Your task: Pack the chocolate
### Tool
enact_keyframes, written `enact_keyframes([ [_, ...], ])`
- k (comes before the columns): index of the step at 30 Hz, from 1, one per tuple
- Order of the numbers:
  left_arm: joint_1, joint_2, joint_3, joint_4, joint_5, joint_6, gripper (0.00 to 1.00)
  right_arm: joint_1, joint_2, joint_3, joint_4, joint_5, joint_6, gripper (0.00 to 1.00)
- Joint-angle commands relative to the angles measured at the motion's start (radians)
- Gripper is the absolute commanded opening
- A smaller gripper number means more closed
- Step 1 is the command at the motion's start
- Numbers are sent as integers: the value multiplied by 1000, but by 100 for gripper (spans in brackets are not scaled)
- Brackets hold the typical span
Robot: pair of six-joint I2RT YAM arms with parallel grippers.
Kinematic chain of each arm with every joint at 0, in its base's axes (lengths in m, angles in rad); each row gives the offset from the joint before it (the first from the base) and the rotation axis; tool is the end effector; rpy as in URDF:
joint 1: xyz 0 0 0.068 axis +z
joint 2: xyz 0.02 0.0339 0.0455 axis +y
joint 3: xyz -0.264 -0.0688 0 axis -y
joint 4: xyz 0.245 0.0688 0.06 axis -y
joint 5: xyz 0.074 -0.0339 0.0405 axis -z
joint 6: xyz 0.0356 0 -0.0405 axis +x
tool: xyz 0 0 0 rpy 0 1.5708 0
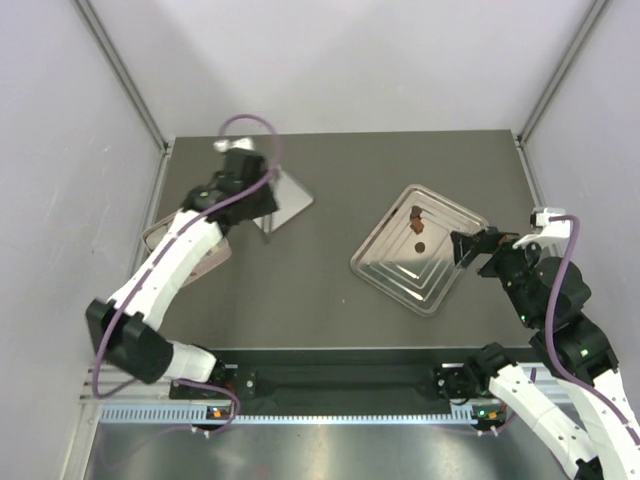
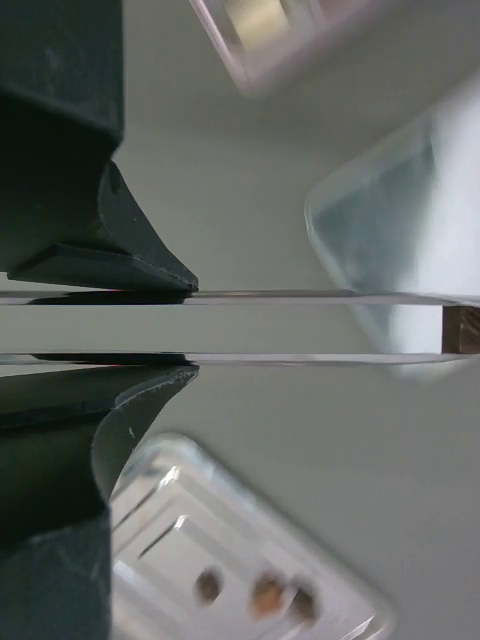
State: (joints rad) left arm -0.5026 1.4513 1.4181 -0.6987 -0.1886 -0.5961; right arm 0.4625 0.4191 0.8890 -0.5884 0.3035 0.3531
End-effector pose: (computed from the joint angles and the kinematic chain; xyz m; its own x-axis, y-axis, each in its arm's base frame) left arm 0.2805 -0.1466 0.3546 -0.6817 -0.2546 -0.6859 -0.0384 0.9487 -0.3140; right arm 0.0740 0.0250 0.3726 -0.1547 0.2916 -0.9439 -0.1137 0.9438 0.3102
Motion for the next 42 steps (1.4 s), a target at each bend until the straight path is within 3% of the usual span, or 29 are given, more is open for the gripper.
enact_keyframes([
  [1,137,-141,-86,-113,-51,-28,35,-1,-8,-19,51,-27,10,100],
  [6,335,-247,-174,-215,-22,-13,35,-1,3,-38,78,-55,10,100],
  [13,461,-304,-251,-315,-21,13,36,-1,-2,-47,84,-63,0,100],
  [24,472,-381,-317,-392,-87,-21,35,31,-6,-53,98,-63,-5,100],
  [42,473,-353,-384,-335,-86,-5,37,44,-8,-51,99,-57,-5,100],
])
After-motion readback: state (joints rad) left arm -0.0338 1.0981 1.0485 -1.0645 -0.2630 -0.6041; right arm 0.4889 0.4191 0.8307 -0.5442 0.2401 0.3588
